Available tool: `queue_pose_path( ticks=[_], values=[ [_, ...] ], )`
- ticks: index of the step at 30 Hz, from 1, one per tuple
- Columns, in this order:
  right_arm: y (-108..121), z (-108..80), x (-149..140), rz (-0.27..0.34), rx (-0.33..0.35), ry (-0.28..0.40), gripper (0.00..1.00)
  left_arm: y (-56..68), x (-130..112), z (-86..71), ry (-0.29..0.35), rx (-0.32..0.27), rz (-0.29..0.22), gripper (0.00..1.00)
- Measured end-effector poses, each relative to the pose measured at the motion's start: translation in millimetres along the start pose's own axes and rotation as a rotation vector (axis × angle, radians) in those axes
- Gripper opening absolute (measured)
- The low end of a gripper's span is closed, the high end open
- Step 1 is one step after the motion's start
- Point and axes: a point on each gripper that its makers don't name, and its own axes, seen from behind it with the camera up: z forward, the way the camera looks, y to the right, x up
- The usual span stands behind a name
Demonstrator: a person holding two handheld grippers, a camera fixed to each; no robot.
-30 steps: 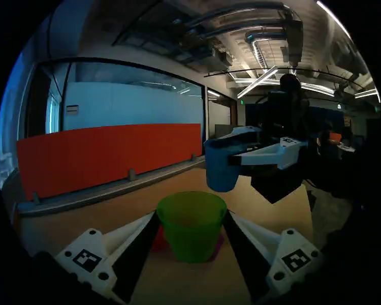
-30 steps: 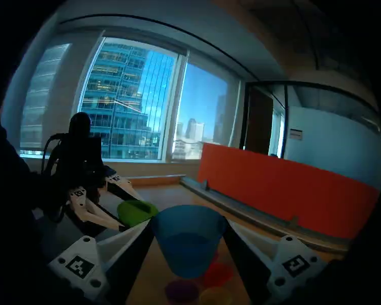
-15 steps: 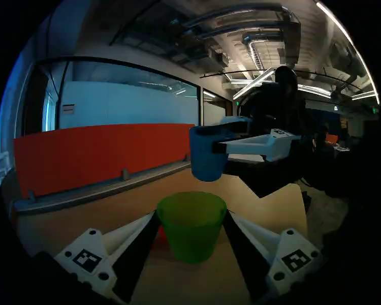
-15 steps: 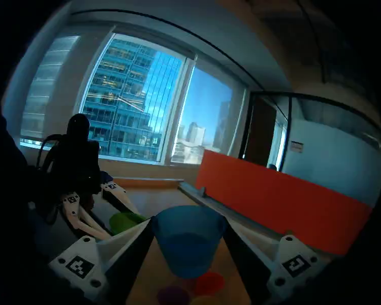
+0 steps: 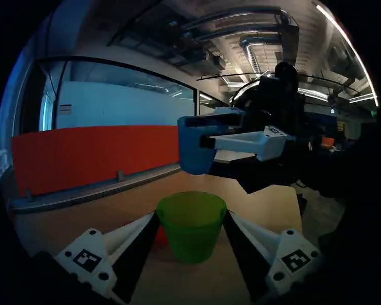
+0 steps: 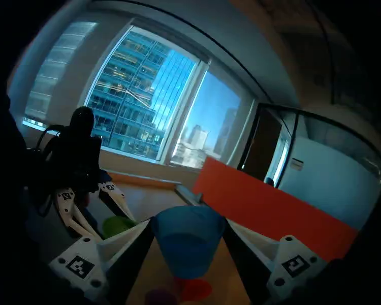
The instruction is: Pour water
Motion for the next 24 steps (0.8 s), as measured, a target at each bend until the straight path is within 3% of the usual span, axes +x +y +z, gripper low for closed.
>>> queue_pose_path(
  ticks=[24],
  values=[
    [14.8, 8.1, 19.8, -0.183, -0.001, 0.011, 0.93, 14.5, 1.3, 3.5, 0.004, -0.039, 0.007, 0.87]
  ],
)
